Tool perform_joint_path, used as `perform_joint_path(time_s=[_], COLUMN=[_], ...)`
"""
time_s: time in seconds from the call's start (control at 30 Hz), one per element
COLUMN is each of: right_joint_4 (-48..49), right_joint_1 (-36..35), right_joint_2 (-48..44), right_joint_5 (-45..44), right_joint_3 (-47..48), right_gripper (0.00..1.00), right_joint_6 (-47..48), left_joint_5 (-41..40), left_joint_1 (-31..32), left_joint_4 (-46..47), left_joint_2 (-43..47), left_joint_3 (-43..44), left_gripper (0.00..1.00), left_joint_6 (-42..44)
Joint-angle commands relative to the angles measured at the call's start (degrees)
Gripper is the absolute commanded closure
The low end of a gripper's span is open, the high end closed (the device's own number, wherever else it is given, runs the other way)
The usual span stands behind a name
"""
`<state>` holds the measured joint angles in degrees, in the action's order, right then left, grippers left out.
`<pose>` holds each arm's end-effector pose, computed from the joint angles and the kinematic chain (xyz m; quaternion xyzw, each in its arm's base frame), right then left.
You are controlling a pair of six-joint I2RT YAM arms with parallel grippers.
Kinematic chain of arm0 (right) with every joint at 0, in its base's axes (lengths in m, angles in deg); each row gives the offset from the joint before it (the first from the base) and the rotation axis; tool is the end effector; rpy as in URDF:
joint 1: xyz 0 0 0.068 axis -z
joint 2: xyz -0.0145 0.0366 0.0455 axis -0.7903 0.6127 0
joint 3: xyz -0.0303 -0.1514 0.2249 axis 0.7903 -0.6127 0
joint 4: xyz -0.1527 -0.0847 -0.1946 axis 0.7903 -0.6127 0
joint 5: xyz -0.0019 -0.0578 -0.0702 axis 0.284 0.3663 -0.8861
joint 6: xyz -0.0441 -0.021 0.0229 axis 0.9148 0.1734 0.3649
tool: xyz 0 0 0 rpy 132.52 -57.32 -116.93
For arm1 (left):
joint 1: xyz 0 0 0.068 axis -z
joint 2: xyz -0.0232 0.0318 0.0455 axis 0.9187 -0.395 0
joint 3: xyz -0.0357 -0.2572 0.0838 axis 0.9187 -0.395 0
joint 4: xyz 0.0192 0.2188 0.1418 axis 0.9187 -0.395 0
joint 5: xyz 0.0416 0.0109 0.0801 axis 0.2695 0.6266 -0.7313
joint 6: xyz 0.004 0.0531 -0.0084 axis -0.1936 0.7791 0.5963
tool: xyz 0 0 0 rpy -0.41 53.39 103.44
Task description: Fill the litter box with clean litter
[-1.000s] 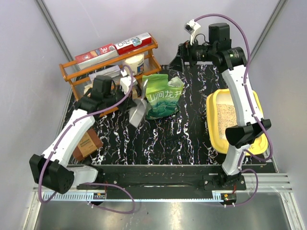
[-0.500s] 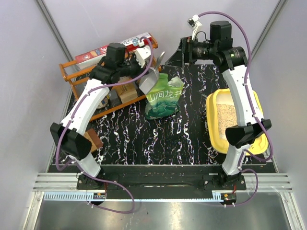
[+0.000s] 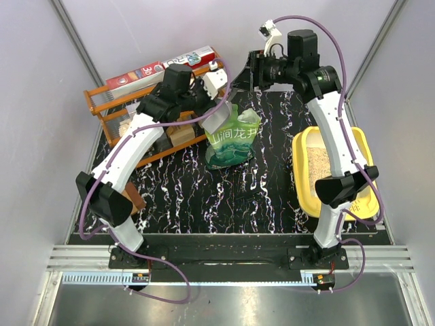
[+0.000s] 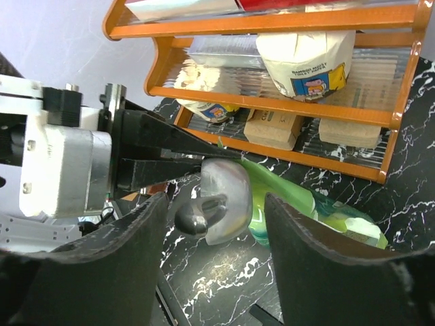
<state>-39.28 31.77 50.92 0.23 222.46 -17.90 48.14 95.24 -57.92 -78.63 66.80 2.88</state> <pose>0.3583 0.1571 0.4963 -0.2545 0.7551 0.4034 0.4497 0.3303 -0.1927 0.4231 0.4676 0.7028 -0.1483 0.5152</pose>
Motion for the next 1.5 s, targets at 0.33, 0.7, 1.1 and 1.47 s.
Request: perform_joint_path(time_s=[0.33, 0.7, 1.1, 1.47], right_joint_4=[0.4, 0.4, 1.8, 2.0], right_joint_1=[-3.8, -3.8, -3.5, -2.3], right_joint_2=[2.0, 0.9, -0.1, -0.6], right_joint_5=[-5.5, -1.2, -0.1, 2.1], right_joint_3=[-0.3, 0.9, 3.3, 0.7], right_gripper=[0.63, 1.0, 1.0, 0.97], right_joint_6=[2.0, 6.6, 1.9, -0.6], left_joint_5=[-1.3, 4.2, 10.2, 16.5], left_joint_1=[0.7, -1.1, -3.3, -3.5], left_joint_4=[4.4, 8.0, 16.4, 18.9], left_joint_2=[2.5, 4.2, 6.9, 7.7], left_joint_3=[3.1, -2.2, -10.7, -12.2], left_gripper=[1.0, 0.58, 0.6, 1.0], left_joint_6=[-2.1, -7.6, -10.9, -9.5])
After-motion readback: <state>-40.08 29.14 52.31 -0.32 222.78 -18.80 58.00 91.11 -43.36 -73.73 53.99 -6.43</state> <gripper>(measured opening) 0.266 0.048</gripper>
